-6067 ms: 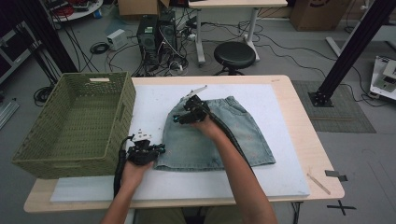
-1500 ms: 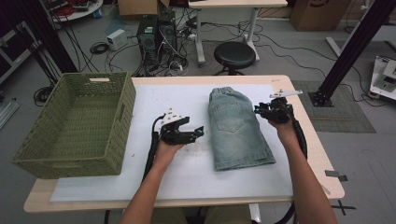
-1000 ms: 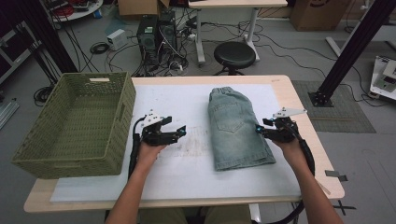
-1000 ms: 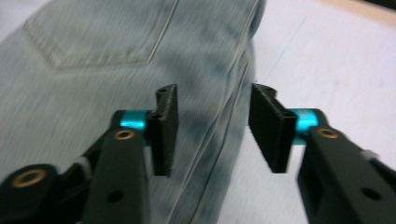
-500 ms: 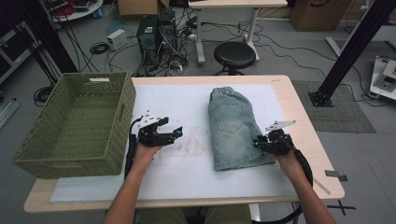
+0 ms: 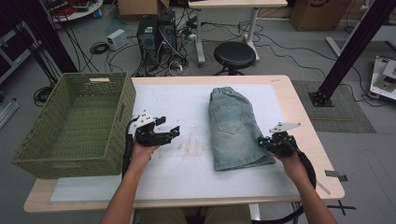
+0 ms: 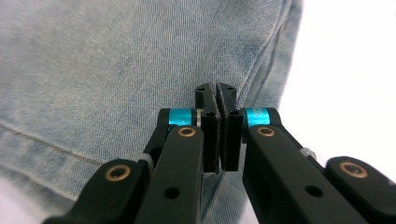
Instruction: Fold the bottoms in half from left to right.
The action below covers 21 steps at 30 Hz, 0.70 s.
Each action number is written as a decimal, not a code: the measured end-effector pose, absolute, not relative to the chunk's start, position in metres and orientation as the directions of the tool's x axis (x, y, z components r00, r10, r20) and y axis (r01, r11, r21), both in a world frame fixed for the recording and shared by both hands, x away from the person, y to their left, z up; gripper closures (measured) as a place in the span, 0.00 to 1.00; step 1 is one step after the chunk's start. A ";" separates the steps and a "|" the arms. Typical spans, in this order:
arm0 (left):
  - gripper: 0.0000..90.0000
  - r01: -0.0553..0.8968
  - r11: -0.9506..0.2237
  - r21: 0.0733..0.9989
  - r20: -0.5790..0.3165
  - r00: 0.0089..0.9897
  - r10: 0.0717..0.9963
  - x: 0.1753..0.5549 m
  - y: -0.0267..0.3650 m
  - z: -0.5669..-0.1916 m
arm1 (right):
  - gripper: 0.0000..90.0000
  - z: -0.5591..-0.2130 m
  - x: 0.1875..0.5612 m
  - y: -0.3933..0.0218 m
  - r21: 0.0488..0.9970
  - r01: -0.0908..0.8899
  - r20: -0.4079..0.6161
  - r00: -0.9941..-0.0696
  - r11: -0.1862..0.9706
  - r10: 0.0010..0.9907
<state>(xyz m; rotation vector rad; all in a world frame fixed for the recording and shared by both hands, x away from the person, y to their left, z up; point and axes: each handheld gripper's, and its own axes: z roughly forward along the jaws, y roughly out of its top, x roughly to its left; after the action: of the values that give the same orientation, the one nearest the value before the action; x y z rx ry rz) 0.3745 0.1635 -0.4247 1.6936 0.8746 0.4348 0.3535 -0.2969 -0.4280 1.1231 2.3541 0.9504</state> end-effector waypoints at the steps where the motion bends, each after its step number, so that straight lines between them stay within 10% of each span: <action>1: 0.25 0.323 -0.097 0.941 -0.149 0.656 0.740 0.374 0.164 -0.424 | 1.00 -0.422 0.349 -0.302 0.712 0.532 -0.050 -0.612 0.458 0.789; 21: 0.25 0.324 -0.103 0.940 -0.144 0.655 0.741 0.372 0.167 -0.422 | 1.00 -0.435 0.337 -0.319 0.676 0.564 -0.071 -0.591 0.475 0.803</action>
<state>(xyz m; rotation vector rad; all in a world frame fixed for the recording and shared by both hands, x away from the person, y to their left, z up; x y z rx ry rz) 0.3721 0.1666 -0.4224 1.6959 0.8742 0.4416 0.3366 -0.3186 -0.4347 1.1458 2.3465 0.8683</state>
